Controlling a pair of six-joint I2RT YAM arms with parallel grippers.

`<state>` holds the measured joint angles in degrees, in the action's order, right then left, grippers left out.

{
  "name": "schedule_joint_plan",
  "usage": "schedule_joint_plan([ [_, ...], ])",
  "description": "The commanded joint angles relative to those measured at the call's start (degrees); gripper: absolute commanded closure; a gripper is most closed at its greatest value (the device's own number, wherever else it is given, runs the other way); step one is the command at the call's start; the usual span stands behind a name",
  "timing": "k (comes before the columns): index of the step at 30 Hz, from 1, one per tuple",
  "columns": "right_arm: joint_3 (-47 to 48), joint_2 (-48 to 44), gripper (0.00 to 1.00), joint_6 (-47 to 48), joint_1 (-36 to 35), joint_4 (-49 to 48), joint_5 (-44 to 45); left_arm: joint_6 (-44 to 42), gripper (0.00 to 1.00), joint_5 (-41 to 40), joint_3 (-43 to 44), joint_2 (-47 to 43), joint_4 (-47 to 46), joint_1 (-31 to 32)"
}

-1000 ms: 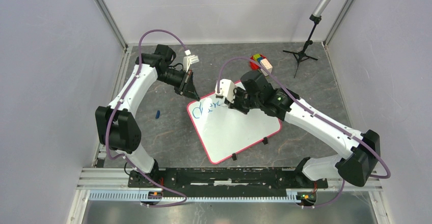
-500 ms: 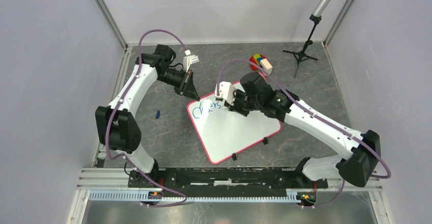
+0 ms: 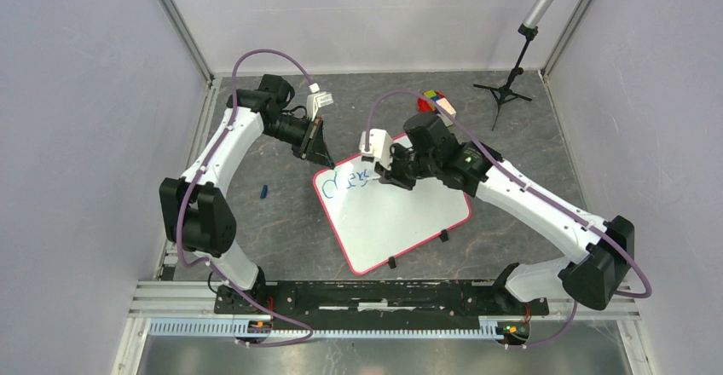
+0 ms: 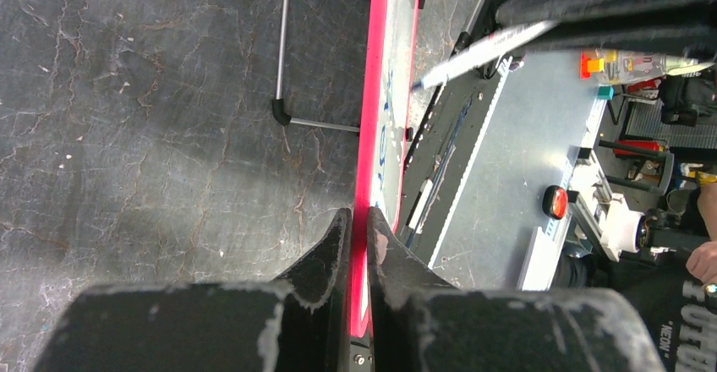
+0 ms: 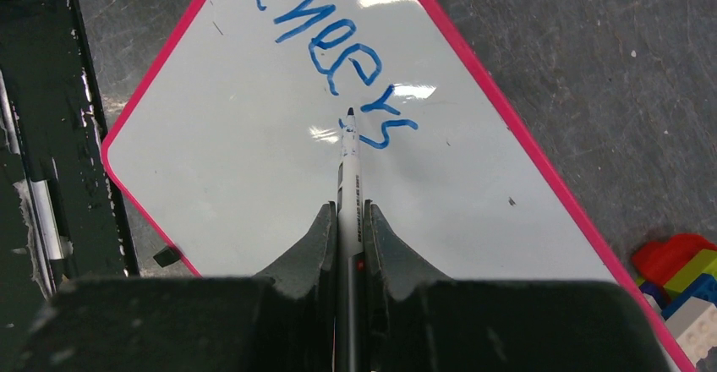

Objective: Write a sentence on the whiteboard

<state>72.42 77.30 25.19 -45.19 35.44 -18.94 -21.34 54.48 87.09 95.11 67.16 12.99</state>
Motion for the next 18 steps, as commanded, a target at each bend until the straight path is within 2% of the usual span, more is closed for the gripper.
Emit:
schedule_joint_plan([
  [1, 0.3, -3.2, 1.0, 0.7, 4.2, 0.2, -2.3, -3.1, 0.98, -0.1, 1.0, 1.7, 1.5, 2.2],
  [18, -2.1, -3.6, 1.0, 1.9, 5.2, -1.5, 1.8, -3.1, 0.98, -0.5, 0.9, 1.4, 1.5, 2.7],
])
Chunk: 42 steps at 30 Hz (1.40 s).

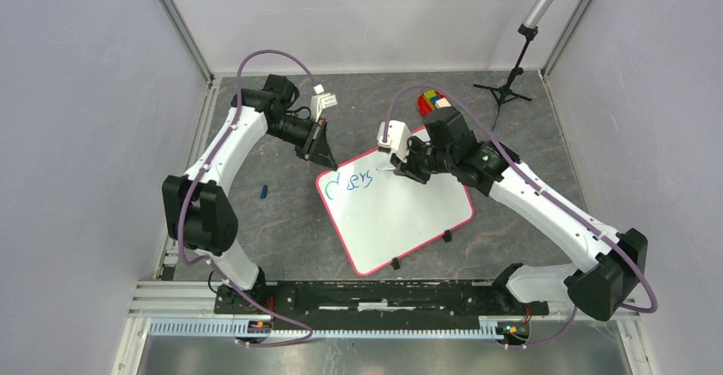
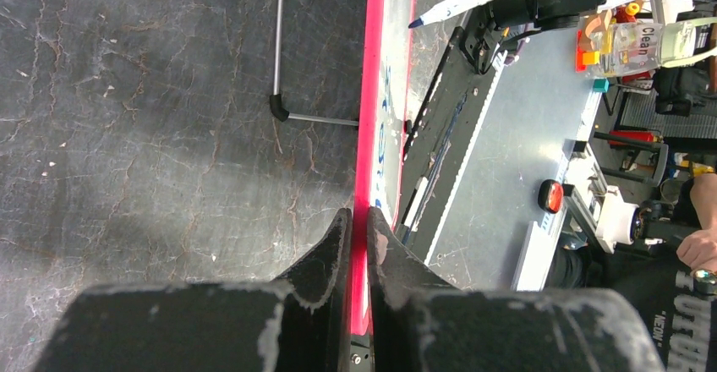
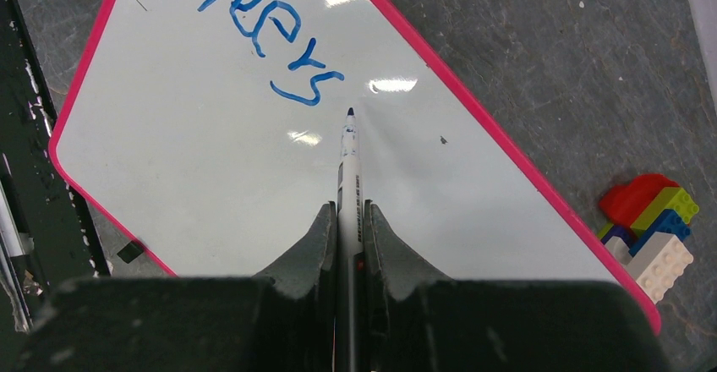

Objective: Write a sentence on the whiteboard

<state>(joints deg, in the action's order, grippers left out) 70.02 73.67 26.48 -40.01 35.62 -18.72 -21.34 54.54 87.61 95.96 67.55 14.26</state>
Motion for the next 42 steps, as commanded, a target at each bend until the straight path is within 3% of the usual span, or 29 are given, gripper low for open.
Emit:
schedule_joint_plan([
  [1, 0.2, 0.0, 1.0, 0.7, 0.0, -1.7, 1.8, -3.1, 0.98, -0.6, 0.4, 0.6, 1.1, 1.4],
  [31, -1.6, 0.0, 1.0, 1.8, 2.1, -1.5, 4.8, -2.9, 0.98, -0.8, 0.2, 0.5, 1.1, 1.4],
  [42, -1.8, -1.4, 1.0, 3.7, 6.3, 0.9, 4.8, -2.9, 0.98, -0.7, 0.3, 0.9, 1.1, 1.4],
])
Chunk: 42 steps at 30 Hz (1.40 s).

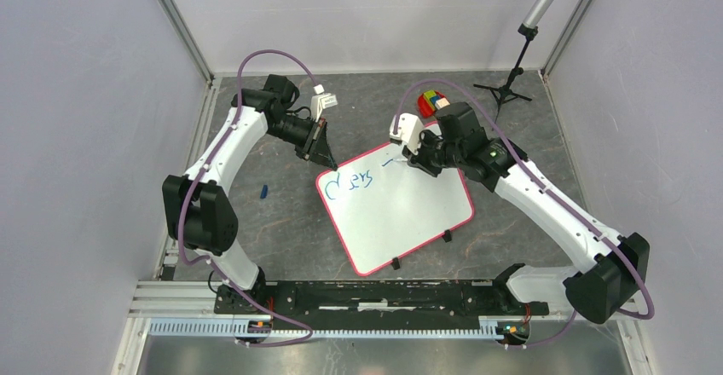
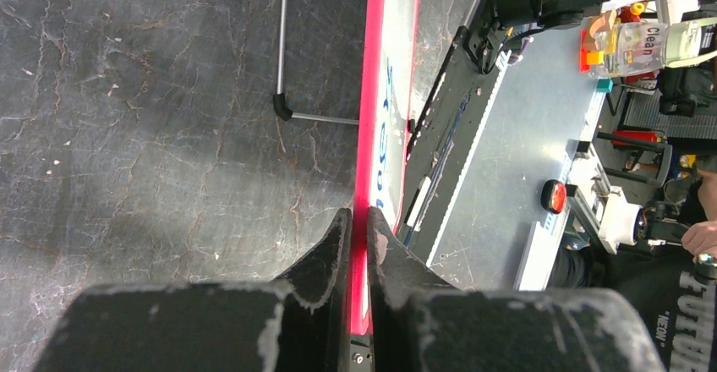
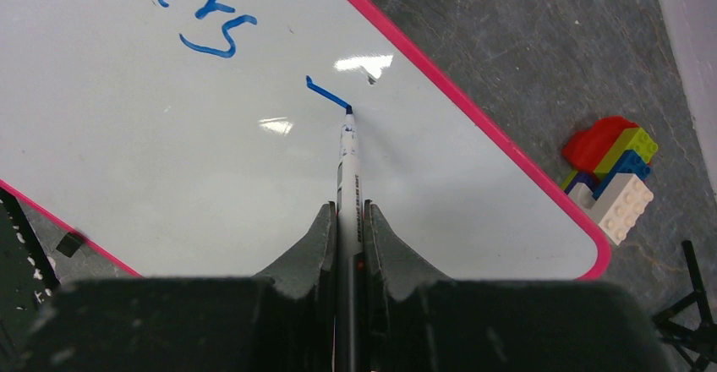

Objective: Write a sentence on the whiteboard

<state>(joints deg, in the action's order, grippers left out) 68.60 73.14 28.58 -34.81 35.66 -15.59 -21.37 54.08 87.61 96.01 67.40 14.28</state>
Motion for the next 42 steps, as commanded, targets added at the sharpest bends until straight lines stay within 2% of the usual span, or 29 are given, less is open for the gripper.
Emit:
schedule_joint_plan([
  [1, -0.2, -0.9, 1.0, 1.4, 1.1, 1.0, 1.4, -2.9, 0.97, -0.2, 0.4, 0.9, 1.3, 1.4],
  [12, 4.3, 0.0, 1.0, 0.5, 1.1, 1.2, -3.6, -2.9, 0.98, 0.0, 0.4, 1.0, 1.2, 1.4],
  [25, 6.0, 3.1, 1.0, -0.2, 1.1, -1.1, -2.8, -2.7, 0.98, -0.2, 0.5, 0.8, 1.2, 1.5],
  [42, -2.3, -1.1, 1.0, -0.8, 1.0, 0.3, -3.9, -2.6, 0.98, -0.2, 0.6, 1.1, 1.2, 1.4],
])
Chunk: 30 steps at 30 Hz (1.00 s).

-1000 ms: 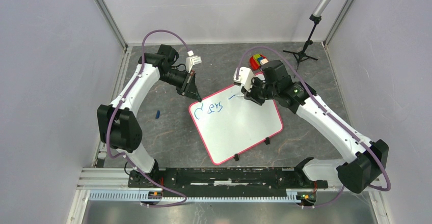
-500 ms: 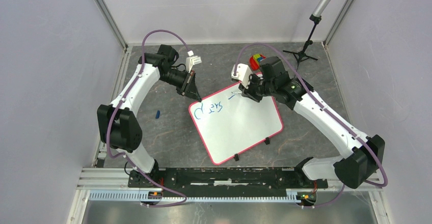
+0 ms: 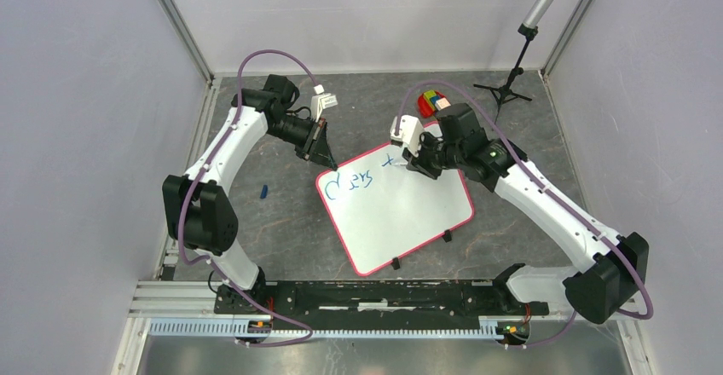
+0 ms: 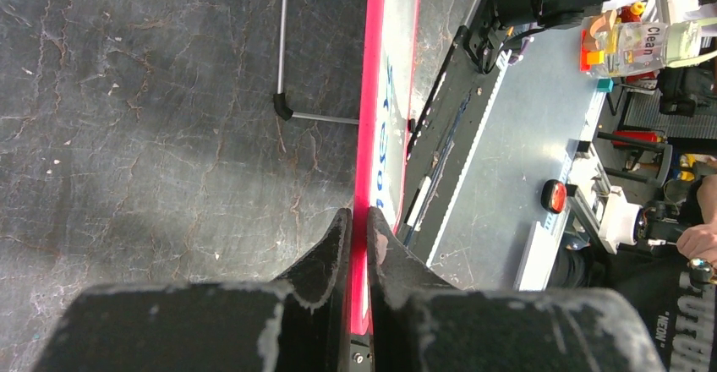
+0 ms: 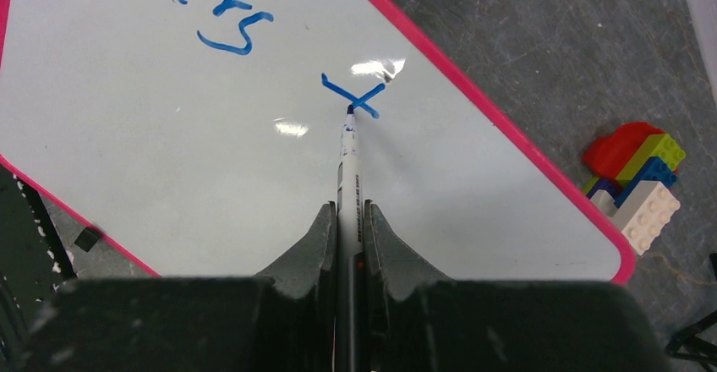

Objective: Write a sentence on the whiteboard

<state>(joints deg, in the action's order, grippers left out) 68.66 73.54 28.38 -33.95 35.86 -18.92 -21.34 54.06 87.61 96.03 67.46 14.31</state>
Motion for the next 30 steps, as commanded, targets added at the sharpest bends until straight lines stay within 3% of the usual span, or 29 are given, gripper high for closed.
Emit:
schedule_joint_plan([
  [1, -2.9, -1.8, 1.0, -0.6, 0.1, 0.1, -0.5, -2.7, 0.98, -0.1, 0.7, 1.1, 1.2, 1.4],
  [14, -0.5, -1.9, 1.0, 1.9, 0.5, 1.7, 4.3, -2.9, 0.98, 0.0, 0.5, 1.1, 1.2, 1.4],
  [30, 3.2, -1.2, 1.0, 1.6, 1.5, 1.8, 3.7, -3.0, 0.98, 0.4, 0.5, 0.9, 1.2, 1.4],
])
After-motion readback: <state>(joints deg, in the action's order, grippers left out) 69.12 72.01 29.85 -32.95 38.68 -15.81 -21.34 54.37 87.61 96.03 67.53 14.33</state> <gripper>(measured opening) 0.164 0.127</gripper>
